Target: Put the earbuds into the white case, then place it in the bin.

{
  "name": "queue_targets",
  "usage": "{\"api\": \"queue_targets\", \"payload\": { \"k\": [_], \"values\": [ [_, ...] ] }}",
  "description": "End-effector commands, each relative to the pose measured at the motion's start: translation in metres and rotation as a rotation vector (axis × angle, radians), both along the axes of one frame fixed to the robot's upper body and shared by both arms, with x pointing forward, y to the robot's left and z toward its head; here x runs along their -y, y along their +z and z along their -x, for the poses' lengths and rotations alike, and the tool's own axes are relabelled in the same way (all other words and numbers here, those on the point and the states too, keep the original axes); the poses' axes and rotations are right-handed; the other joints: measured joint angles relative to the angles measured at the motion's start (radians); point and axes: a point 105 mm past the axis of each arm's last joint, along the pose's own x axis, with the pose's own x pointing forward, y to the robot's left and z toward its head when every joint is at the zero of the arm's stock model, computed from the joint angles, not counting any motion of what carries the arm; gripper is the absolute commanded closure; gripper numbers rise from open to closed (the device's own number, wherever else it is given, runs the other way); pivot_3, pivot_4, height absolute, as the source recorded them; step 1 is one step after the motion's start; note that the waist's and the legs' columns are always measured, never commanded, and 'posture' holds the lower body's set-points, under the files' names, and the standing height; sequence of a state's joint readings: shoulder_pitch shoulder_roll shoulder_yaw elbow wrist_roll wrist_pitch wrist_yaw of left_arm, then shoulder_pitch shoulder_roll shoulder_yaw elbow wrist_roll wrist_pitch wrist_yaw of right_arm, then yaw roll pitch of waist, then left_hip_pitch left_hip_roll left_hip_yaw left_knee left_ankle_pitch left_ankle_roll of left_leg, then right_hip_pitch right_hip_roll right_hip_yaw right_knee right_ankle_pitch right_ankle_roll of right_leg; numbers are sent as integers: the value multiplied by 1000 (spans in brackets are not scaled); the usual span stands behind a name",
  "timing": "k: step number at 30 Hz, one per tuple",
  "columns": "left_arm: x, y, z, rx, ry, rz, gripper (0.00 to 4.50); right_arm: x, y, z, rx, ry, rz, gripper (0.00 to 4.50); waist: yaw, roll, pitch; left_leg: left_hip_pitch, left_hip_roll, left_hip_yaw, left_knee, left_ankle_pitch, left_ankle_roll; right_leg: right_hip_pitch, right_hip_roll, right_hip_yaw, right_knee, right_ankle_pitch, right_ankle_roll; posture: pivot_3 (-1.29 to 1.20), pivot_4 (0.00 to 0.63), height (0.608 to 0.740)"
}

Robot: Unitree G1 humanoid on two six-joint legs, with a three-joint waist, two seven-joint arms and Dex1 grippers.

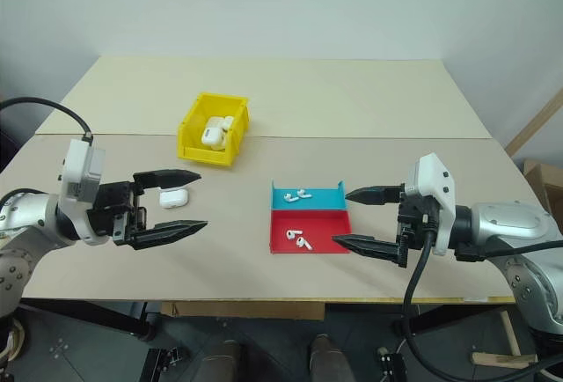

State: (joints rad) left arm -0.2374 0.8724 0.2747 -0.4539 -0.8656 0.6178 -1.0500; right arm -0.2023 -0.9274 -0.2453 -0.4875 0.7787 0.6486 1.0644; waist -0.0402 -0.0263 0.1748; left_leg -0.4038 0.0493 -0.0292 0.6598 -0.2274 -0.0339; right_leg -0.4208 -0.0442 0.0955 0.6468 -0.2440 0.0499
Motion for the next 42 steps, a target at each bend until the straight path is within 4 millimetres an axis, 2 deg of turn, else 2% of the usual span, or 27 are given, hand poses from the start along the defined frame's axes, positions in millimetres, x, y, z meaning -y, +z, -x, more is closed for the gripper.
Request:
{"api": "queue_targets", "payload": {
  "k": [1, 8, 12, 16, 19, 22, 26, 30, 32, 37, 39, 42],
  "values": [
    [0, 11, 0, 21, 5, 2, 0, 0, 12, 3, 65, 8, 7, 34, 0, 0, 0, 0, 0, 0, 0, 0, 0, 0, 0, 0, 0, 0, 0, 0, 150, 740],
    [-8, 11, 3, 2, 27, -16, 0, 1, 12, 2, 61, -1, 5, 34, -1, 0, 0, 0, 0, 0, 0, 0, 0, 0, 0, 0, 0, 0, 0, 0, 150, 740],
    [-19, 9, -3, -2, 123, -62, 0, 1, 11, 0, 62, -11, 15, 34, -1, 0, 0, 0, 0, 0, 0, 0, 0, 0, 0, 0, 0, 0, 0, 0, 150, 740],
    [-30, -1, -24, 11, 316, -139, 0, 0, 15, -1, 63, -19, 6, 34, -1, 0, 0, 1, 0, 0, 0, 0, 0, 0, 0, 0, 0, 0, 0, 0, 150, 740],
    [-30, -4, -32, -30, 390, -168, 0, 1, 14, 0, 59, -31, 11, 34, 2, 0, 0, 0, 0, 0, 0, 0, 0, 0, 0, 0, 0, 0, 0, 0, 150, 740],
    [-40, 2, -50, -136, 546, -192, 0, 1, 12, 1, 50, -50, 8, 34, 9, -2, 0, -1, 0, -1, 0, 0, 0, 0, 0, 0, 0, 0, 0, 0, 150, 740],
    [-60, 1, -79, -366, 798, -267, 0, -2, 8, 3, 49, -53, 15, 34, 11, -3, 0, 0, -1, -2, 1, 0, 0, 1, 0, -1, 0, -2, 4, 0, 150, 740],
    [-49, 19, -93, -443, 846, -166, 0, -2, 9, 2, 51, -69, 14, 34, 10, -3, 0, 0, -1, -2, 1, 0, 0, 1, 0, -1, 1, -1, 4, 0, 150, 740],
    [-49, 21, -102, -449, 914, -146, 0, -1, 8, 1, 47, -81, 19, 34, 11, -3, 0, -1, -1, -2, 1, 0, 0, 0, 0, -1, 1, 0, 1, 0, 150, 740],
    [-64, 8, -125, -509, 1196, -185, 0, -1, 7, 2, 45, -84, 28, 34, 4, -3, -1, 0, -1, -3, 1, 0, 0, 0, 0, 0, 2, 1, 0, 0, 150, 740],
    [-63, 5, -128, -525, 1237, -247, 0, 0, 7, 2, 42, -85, 32, 34, 5, -3, -1, -1, -2, -3, 1, 0, 0, 0, 0, 0, 2, 1, 0, 0, 150, 740],
    [-60, -4, -132, -648, 1252, -282, 0, 0, 7, 2, 39, -80, 38, 34, 6, -3, -1, -1, -2, -4, 1, 0, 0, 0, -1, -1, 2, 1, 0, 0, 150, 740]
  ]
}}
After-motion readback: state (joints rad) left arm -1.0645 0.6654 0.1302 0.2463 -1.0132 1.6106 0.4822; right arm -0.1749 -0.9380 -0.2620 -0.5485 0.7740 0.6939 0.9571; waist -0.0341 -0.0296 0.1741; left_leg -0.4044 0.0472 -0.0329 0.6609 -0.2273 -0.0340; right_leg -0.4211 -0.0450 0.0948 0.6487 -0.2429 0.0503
